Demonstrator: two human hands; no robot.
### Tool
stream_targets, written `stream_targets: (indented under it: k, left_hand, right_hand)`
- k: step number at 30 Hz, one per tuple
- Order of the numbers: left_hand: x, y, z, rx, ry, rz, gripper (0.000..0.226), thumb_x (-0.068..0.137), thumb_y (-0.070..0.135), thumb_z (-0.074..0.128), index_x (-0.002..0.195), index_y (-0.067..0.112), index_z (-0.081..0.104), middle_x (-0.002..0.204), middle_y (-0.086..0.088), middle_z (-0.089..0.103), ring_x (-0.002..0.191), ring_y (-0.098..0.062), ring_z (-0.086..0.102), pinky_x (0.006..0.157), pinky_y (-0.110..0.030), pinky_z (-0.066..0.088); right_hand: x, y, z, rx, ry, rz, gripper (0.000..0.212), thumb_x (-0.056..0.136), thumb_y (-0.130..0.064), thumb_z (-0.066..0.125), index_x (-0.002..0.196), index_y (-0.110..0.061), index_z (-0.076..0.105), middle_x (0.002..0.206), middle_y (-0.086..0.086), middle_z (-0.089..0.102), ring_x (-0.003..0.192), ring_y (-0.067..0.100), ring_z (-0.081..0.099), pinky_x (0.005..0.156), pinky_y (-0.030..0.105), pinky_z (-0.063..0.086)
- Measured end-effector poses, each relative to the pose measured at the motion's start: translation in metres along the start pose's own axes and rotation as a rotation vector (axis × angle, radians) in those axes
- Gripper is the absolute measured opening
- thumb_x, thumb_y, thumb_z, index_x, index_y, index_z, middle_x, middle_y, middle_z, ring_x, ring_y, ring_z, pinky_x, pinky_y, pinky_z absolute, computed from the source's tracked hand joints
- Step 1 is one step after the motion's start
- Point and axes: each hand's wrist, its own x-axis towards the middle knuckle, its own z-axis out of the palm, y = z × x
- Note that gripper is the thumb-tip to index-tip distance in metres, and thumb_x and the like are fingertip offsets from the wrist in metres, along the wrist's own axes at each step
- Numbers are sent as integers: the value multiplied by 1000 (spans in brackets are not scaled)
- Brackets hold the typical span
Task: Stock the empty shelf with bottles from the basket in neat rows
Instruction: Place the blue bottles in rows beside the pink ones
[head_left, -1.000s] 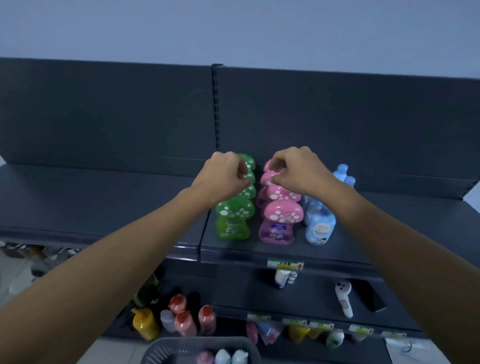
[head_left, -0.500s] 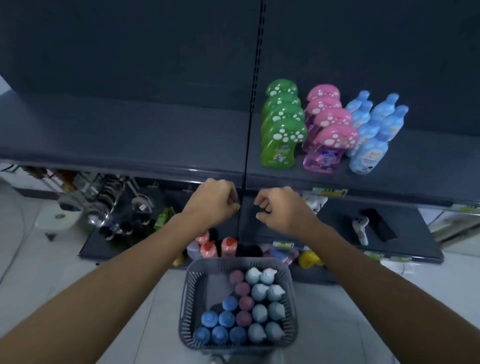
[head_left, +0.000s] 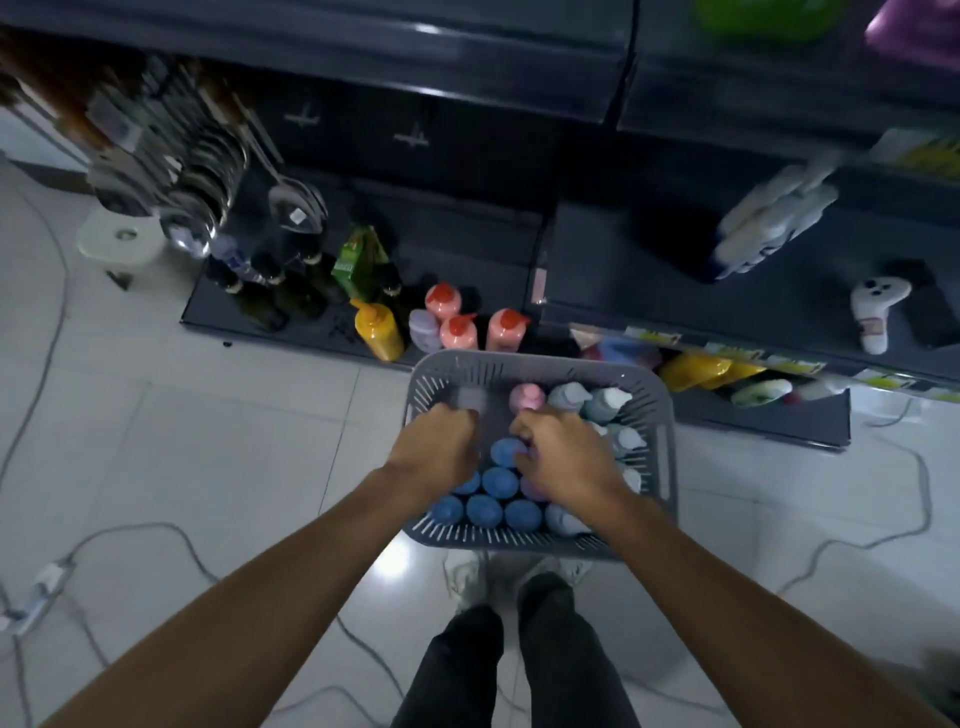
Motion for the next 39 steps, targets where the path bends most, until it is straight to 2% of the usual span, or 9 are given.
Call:
stream_targets:
  k: [2,9,16,24,29,31,33,36,39]
  left_hand:
    - [8,-10,28,40,-33,-6,27,87,20,61,112,10,63,111,-20,65,101,-41,66,79,-44,54]
    - [32,-30,87,156,-89,47,24,91,13,59,115,11,66,120,-13,63,104,-39,67,85,-46,57]
    - [39,-39,107,148,-111,29,18,91,10,60,108,10,67,114,-12,64,99,-40,67,82,-46,58]
    - [44,-36,110,229,-86,50,17,95,10,58,109,10,68,116,-8,59,101,-37,67,77,-41,52]
    - [44,-29,97,217,-132,31,13,86,8,65,99,9,69,109,-10,67,99,-37,68,73,-37,48]
    - [43,-26,88,173,-139,20,6,82,7,66,86,12,65,105,-12,68,97,-38,68,68,-34,42]
    - [40,-24,81,165,-131,11,10,84,8,66,80,15,59,102,-14,69,95,-40,68,68,-34,42]
    - [36,-20,67,198,-104,15,5,87,10,66,90,12,62,100,-15,68,95,-40,68,71,-37,48]
    - [31,-11,47,233,-91,34,18,86,12,70,101,6,65,107,-19,66,100,-41,67,73,-39,49]
  right_hand:
    - [7,7,33,-16,-40,10,22,87,-27,63,108,-21,64,111,7,65,100,33,64,75,39,51]
    - [20,26,113,-78,-128,59,37,91,-28,59,128,-22,59,128,4,57,110,32,61,79,39,50]
    - [30,29,141,-156,-131,88,37,91,-28,61,128,-23,58,131,4,50,103,34,64,78,41,52]
    - [33,36,149,-200,-123,28,32,91,-25,58,124,-22,60,127,2,57,101,29,65,76,39,52]
    - [36,36,145,-159,-86,24,25,85,-23,63,109,-22,68,113,3,64,91,31,68,66,36,49]
    - [36,36,141,-140,-49,10,22,81,-22,65,103,-22,70,109,4,65,87,33,68,61,34,43]
    - [35,35,134,-131,-22,-6,21,79,-22,66,99,-20,72,106,6,67,84,35,68,58,33,37]
    - [30,27,115,-172,24,-45,15,66,-18,77,81,-16,73,85,8,69,67,35,67,50,31,40]
    - [24,24,94,-211,115,-97,20,51,-18,85,65,-17,71,63,7,64,48,32,61,41,29,42]
